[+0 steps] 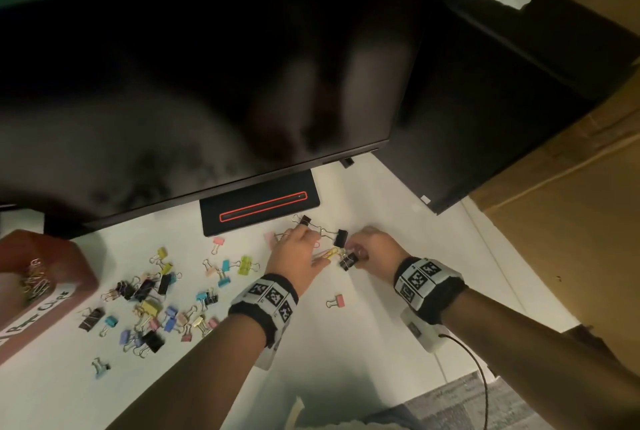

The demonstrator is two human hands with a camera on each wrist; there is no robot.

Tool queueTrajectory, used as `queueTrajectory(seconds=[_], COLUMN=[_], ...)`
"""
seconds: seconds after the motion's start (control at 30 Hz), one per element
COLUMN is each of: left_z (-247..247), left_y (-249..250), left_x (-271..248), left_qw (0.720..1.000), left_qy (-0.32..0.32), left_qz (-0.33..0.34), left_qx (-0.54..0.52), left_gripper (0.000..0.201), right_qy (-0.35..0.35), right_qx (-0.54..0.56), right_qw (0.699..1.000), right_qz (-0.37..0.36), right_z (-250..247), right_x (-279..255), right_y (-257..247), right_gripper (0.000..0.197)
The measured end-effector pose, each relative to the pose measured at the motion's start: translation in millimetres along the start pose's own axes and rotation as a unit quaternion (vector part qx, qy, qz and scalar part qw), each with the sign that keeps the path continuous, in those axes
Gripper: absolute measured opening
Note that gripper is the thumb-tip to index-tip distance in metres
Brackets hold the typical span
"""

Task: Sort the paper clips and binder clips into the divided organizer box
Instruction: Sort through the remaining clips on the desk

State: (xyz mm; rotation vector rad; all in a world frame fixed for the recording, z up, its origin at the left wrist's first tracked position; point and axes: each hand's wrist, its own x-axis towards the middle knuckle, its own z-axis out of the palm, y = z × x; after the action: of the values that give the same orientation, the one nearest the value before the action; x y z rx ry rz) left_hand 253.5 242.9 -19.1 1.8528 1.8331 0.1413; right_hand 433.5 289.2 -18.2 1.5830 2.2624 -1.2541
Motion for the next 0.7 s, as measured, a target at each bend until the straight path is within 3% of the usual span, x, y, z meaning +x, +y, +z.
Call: queueTrajectory(seconds=[0.33,0.53,0.7], left_z=[5,4,6], left_y=[-6,-6,-7], left_x=[11,12,2], left_qw=[0.998,0.995,0.997], left_qy=[-0.035,-0.084,-0.068], left_qz=[-0.052,-0.053,-0.030], left_qx=[-0.016,0.016,0.023], left_gripper=[0.018,0.020,0.014], right_qy=[0.009,-0.020,-0.013], right_qx=[-0.009,-0.067,-0.076], right_qw=[0.999,0.997,0.997], right_qz=[0.033,0.033,0.030], right_z=[-3,-7,-4], right_x=[-1,0,-3], right_y=[7,-1,0], right_gripper=[0.020,0.018,0.017])
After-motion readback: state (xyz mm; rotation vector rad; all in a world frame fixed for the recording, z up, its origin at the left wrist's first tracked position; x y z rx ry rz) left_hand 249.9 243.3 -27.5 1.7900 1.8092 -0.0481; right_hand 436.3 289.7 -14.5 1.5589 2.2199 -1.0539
